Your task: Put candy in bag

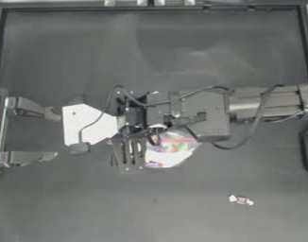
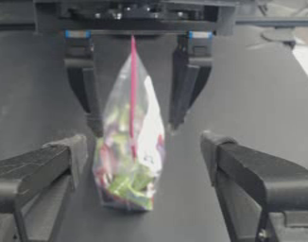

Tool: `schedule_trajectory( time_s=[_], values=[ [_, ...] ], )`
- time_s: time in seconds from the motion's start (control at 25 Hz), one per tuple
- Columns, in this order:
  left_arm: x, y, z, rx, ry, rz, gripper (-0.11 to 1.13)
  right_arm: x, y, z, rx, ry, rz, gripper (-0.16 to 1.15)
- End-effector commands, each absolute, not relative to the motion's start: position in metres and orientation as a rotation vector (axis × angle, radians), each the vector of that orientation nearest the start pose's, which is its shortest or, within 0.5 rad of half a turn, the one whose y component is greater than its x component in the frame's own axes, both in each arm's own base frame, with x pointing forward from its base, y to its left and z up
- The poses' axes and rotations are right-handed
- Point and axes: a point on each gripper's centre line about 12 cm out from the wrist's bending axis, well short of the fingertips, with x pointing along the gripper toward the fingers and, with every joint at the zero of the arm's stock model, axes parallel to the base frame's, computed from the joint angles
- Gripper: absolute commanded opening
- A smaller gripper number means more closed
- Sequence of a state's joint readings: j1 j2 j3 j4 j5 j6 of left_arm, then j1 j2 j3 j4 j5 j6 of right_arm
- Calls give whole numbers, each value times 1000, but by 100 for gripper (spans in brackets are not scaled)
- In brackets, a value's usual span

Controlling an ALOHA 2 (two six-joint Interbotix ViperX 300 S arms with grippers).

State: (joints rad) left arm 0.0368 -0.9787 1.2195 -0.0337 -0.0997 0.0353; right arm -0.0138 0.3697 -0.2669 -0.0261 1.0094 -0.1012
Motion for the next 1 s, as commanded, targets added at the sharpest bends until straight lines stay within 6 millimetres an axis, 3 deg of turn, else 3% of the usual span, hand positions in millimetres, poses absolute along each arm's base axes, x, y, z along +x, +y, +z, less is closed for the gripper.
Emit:
schedule_trajectory(
  time_s=[0.04,1.0],
  values=[
    [195,8,258,-7,136,43,101,517,-9,266,-113,1067,31,98],
    [194,8,256,-7,140,43,101,521,-10,258,-118,1099,33,98]
  ],
)
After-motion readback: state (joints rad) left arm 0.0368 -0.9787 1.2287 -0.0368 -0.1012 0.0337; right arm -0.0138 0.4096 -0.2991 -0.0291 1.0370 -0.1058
